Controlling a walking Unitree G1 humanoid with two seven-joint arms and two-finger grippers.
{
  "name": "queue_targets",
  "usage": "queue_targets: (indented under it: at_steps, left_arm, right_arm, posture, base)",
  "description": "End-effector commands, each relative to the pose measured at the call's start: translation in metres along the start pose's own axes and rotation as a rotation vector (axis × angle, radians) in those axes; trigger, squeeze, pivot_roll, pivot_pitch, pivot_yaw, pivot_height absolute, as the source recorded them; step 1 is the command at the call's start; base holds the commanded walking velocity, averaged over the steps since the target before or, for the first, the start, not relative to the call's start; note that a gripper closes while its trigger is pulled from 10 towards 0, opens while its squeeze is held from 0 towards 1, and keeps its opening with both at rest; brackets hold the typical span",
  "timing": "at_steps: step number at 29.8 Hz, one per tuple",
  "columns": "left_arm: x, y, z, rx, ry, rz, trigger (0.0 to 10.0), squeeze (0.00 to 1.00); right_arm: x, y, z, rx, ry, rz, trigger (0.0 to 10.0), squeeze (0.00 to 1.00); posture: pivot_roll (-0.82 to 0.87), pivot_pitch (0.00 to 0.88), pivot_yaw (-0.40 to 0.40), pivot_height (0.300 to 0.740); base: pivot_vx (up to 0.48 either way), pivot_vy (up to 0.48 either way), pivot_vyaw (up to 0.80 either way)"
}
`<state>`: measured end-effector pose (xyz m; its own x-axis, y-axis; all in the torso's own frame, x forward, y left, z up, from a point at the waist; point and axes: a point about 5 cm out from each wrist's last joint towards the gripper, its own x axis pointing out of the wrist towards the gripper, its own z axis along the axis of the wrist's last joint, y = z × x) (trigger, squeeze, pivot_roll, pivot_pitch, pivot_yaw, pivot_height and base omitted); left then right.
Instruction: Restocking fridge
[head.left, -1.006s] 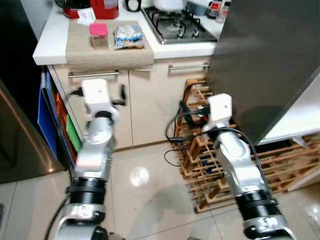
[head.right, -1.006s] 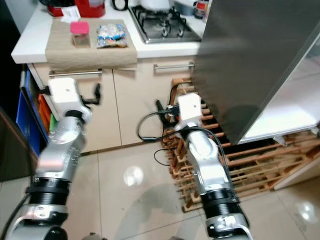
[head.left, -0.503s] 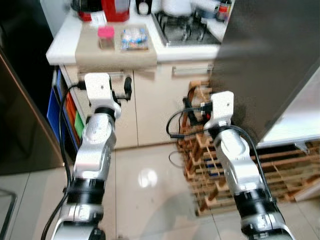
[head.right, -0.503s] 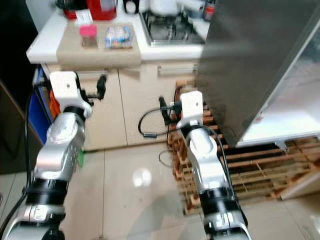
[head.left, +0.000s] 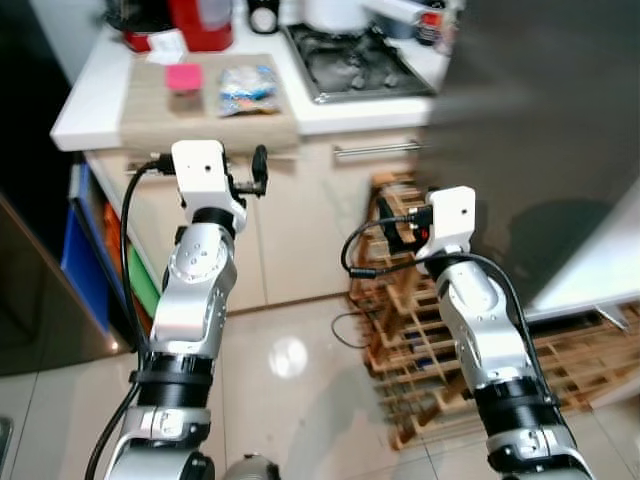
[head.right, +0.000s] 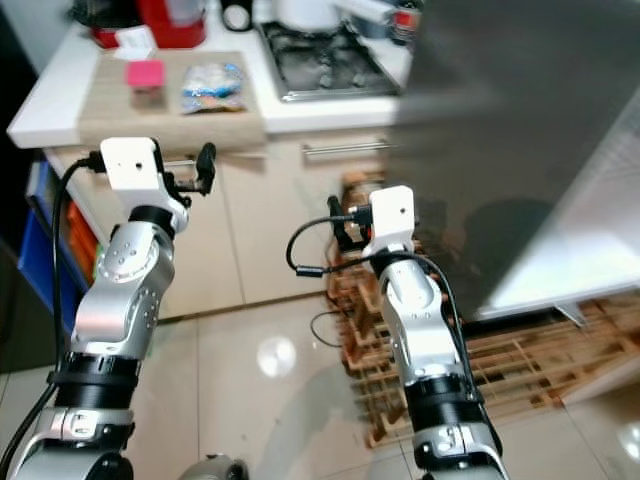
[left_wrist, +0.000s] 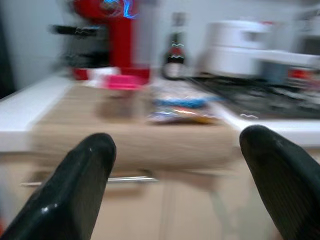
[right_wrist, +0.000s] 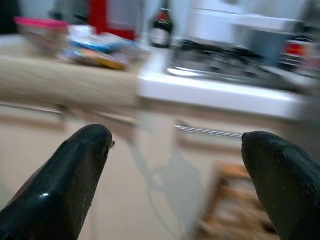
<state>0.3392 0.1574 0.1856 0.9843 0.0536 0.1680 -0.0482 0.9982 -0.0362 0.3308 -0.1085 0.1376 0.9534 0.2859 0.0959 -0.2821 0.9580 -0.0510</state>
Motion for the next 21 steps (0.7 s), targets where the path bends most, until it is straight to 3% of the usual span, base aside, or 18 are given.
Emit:
queue_targets:
  at_steps: [1, 5, 13, 21]
  left_arm:
    - [0.002, -0.007, 0.007, -0.010, -0.021, -0.012, 10.0, 0.00]
    - [0.004, -0.007, 0.009, -0.009, -0.028, -0.011, 10.0, 0.00]
    - [0.006, -0.009, 0.020, 0.001, -0.069, -0.033, 10.0, 0.00]
    - [0.007, -0.016, 0.029, 0.018, -0.105, -0.099, 10.0, 0.00]
  right_arm:
    - [0.000, -0.005, 0.005, -0.028, -0.022, -0.007, 10.0, 0.00]
    - [0.002, -0.007, 0.006, -0.037, -0.024, -0.017, 10.0, 0.00]
    - [0.004, -0.009, 0.014, -0.028, -0.061, -0.038, 10.0, 0.00]
    - [0.003, -0.010, 0.018, -0.030, -0.079, -0.051, 10.0, 0.00]
  posture:
    - [-0.07, 0.000, -0.017, 0.740]
    - [-0.07, 0.000, -0.017, 0.740]
    - [-0.08, 0.000, -0.014, 0.740]
    - [-0.08, 0.000, -0.009, 0.740]
  base:
    - [0.390, 0.281, 0.57]
    - [0.388, 0.282, 0.56]
    - [0.391, 0.280, 0.00]
    - [0.441, 0.000, 0.00]
